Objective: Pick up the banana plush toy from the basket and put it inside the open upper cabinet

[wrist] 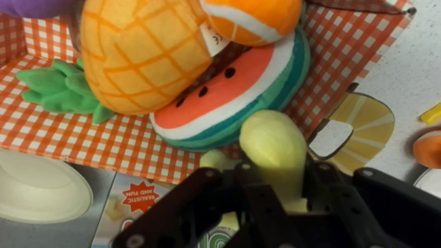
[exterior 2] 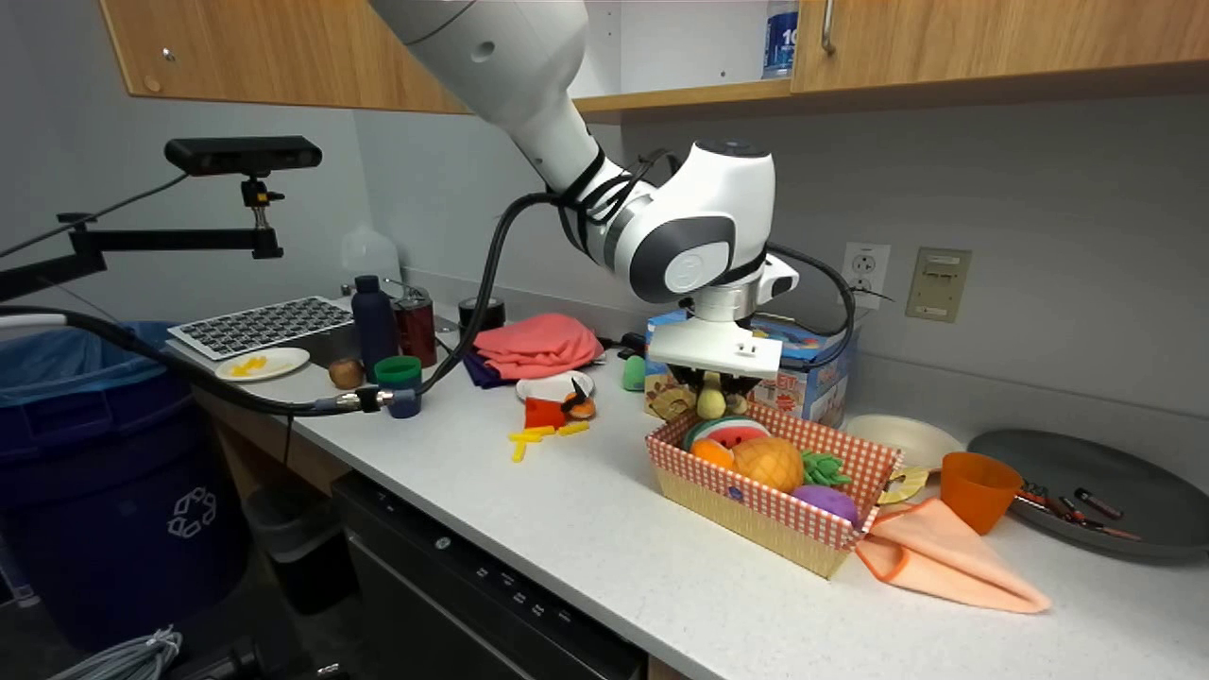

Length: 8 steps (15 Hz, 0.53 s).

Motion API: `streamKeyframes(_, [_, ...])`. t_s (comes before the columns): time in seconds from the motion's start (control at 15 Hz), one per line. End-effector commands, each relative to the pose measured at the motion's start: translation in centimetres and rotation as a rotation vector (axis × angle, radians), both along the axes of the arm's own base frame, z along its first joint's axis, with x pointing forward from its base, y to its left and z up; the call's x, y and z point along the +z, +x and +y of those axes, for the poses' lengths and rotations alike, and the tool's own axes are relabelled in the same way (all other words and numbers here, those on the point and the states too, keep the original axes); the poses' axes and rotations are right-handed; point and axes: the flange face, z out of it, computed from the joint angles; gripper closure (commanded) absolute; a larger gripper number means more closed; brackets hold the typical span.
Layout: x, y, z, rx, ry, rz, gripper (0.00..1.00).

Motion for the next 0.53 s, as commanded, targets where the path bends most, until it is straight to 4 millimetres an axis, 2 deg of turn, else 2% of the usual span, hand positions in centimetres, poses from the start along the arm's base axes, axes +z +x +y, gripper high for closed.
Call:
streamKeyframes(0.0, [-0.03,-0.07,-0.16,0.037,-0.008,-0.004,0.72])
streamKeyframes(0.07, [0.0,-0.08,-0.12,0.038,-0.003,-0.003,0.53])
streamKeyframes(0.13, [0.02,-0.08,-0.12,0.038,-0.004,-0.004,0.52])
streamKeyframes(0.2, [0.04,-0.07,-0.17,0.035,-0.004,-0.004,0.45])
streamKeyframes(0.47, [0.08,-0.13,-0.21,0.035,0.0,-0.002,0.15])
